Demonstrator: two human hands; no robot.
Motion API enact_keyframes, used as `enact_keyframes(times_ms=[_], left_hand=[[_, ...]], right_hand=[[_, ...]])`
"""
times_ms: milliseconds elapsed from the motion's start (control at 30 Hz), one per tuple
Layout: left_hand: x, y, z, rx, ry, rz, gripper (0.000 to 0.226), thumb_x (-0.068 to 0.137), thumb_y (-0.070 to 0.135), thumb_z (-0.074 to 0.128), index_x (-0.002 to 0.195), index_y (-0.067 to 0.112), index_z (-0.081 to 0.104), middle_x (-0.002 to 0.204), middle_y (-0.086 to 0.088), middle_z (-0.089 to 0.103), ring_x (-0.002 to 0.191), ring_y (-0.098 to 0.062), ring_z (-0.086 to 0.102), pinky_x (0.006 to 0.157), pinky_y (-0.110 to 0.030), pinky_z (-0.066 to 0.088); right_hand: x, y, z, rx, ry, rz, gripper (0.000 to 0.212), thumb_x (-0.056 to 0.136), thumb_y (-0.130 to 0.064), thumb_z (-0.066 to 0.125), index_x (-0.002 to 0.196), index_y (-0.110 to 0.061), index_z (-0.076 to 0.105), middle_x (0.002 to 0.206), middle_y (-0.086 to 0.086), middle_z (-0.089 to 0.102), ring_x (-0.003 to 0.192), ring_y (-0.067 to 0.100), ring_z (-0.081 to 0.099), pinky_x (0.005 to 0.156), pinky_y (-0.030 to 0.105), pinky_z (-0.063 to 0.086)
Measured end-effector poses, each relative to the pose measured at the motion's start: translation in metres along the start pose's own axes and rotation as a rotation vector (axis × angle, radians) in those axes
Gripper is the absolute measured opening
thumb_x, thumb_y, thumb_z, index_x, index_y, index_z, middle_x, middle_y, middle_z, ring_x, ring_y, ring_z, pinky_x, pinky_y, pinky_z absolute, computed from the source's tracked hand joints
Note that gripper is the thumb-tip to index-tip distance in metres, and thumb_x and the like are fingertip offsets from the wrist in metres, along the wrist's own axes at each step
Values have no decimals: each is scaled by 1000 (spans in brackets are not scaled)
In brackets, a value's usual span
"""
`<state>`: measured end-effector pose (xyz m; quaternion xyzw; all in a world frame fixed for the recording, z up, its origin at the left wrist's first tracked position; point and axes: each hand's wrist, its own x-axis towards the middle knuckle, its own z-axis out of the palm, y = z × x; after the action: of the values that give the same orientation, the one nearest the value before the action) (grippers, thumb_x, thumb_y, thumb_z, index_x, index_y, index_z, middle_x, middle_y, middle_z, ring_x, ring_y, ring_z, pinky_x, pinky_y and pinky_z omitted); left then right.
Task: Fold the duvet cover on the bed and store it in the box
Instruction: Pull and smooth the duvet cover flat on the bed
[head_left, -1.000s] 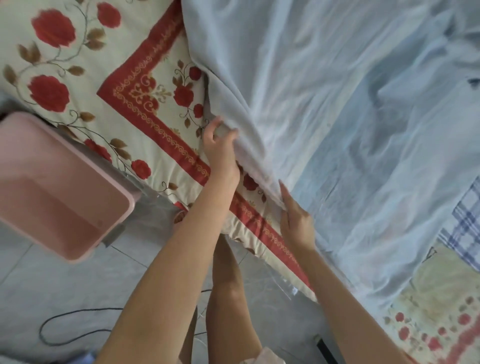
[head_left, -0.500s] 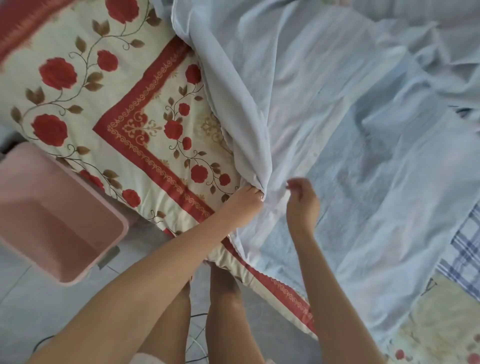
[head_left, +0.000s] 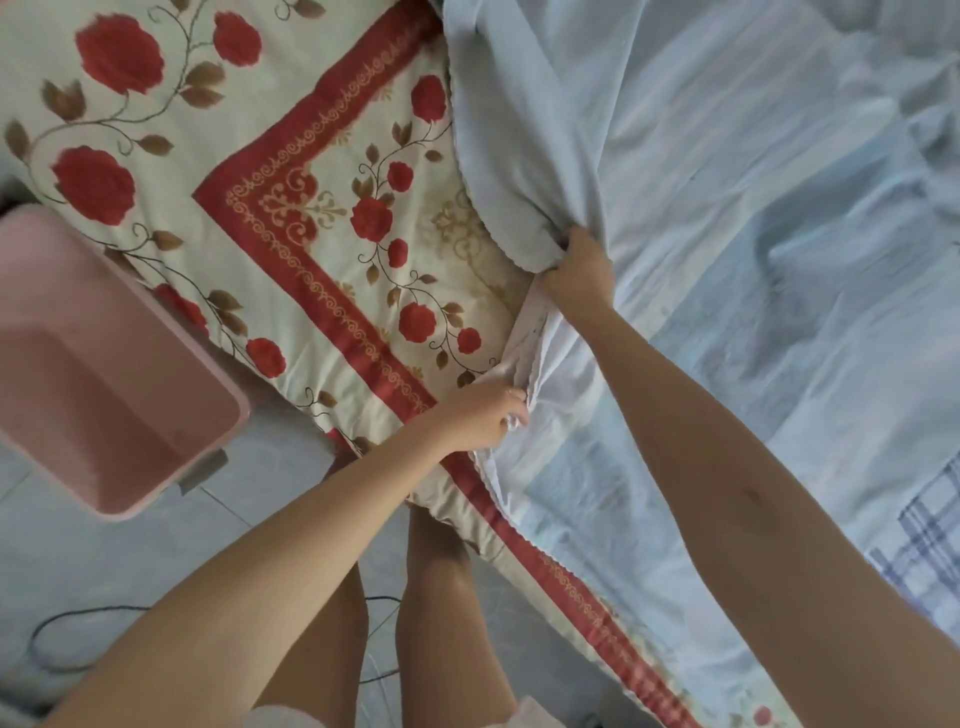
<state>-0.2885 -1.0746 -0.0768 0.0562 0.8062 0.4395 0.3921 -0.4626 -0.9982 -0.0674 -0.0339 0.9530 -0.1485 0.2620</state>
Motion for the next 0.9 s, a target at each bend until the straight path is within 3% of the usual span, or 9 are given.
enact_keyframes(times_ms=[33, 67, 167, 267, 333, 433, 533, 667, 900], left_hand=[[-2, -1, -7, -139, 15, -34, 41, 89, -1, 42, 114, 21, 66, 133, 2, 53, 107, -21, 60, 72, -32, 48], [-5, -1, -17, -282, 55, -59, 38, 91, 2, 42, 114, 20, 66, 120, 4, 61, 92, -22, 63, 70, -32, 49], [-15, -3, -57, -611, 368, -128, 31, 93, 2, 45, 113, 17, 63, 115, 7, 61, 105, -13, 59, 89, -21, 46], [-17, -7, -94, -752, 588, -201, 32, 92, 7, 47, 118, 22, 58, 117, 9, 56, 103, -7, 56, 83, -18, 43], [-11, -2, -114, -781, 579, -175, 32, 93, 10, 49, 121, 22, 58, 117, 12, 54, 106, -4, 54, 90, -20, 41], [8, 25, -135, -834, 511, -134, 28, 94, 20, 54, 121, 21, 59, 108, 16, 57, 96, 4, 53, 80, -10, 39], [30, 54, -144, -1097, 434, -198, 20, 90, 28, 61, 107, 17, 62, 97, 4, 65, 90, -10, 61, 76, -18, 47], [37, 65, -146, -1355, 417, -239, 10, 87, 24, 66, 91, 15, 66, 78, 0, 70, 73, -15, 65, 67, -24, 51], [23, 36, -153, -1692, 304, -342, 40, 81, 29, 71, 114, 7, 65, 107, -10, 69, 98, -25, 66, 92, -38, 51]], right_hand=[[0, 3, -7, 131, -20, 53, 29, 81, -7, 55, 109, -11, 59, 90, 4, 58, 82, 23, 55, 63, 27, 38], [0, 5, -17, 284, -39, 119, 23, 78, -8, 57, 98, -14, 64, 78, 1, 56, 75, 20, 53, 60, 25, 36], [-3, 1, -43, 740, -73, 370, 11, 61, -7, 53, 68, -15, 55, 64, 0, 46, 62, 17, 43, 54, 23, 33], [-6, 0, -60, 906, -143, 465, 42, 50, -8, 50, 91, -7, 63, 82, 7, 58, 77, 21, 55, 72, 29, 48], [-7, 0, -66, 876, -190, 345, 30, 63, -7, 56, 91, -7, 64, 86, 8, 62, 82, 22, 58, 79, 32, 50], [-15, -6, -73, 897, -276, 204, 16, 83, 0, 56, 95, -6, 65, 87, 9, 63, 85, 22, 60, 78, 29, 50], [-22, -7, -76, 949, -351, 120, 14, 88, -9, 61, 100, -5, 67, 93, 12, 65, 90, 25, 61, 86, 36, 50], [-31, -7, -81, 1053, -274, 130, 16, 94, -19, 57, 102, -8, 66, 99, 14, 66, 95, 27, 63, 90, 40, 50], [-57, -21, -69, 1246, -317, 83, 32, 98, -29, 47, 119, -11, 61, 122, 14, 63, 116, 24, 59, 101, 36, 47]])
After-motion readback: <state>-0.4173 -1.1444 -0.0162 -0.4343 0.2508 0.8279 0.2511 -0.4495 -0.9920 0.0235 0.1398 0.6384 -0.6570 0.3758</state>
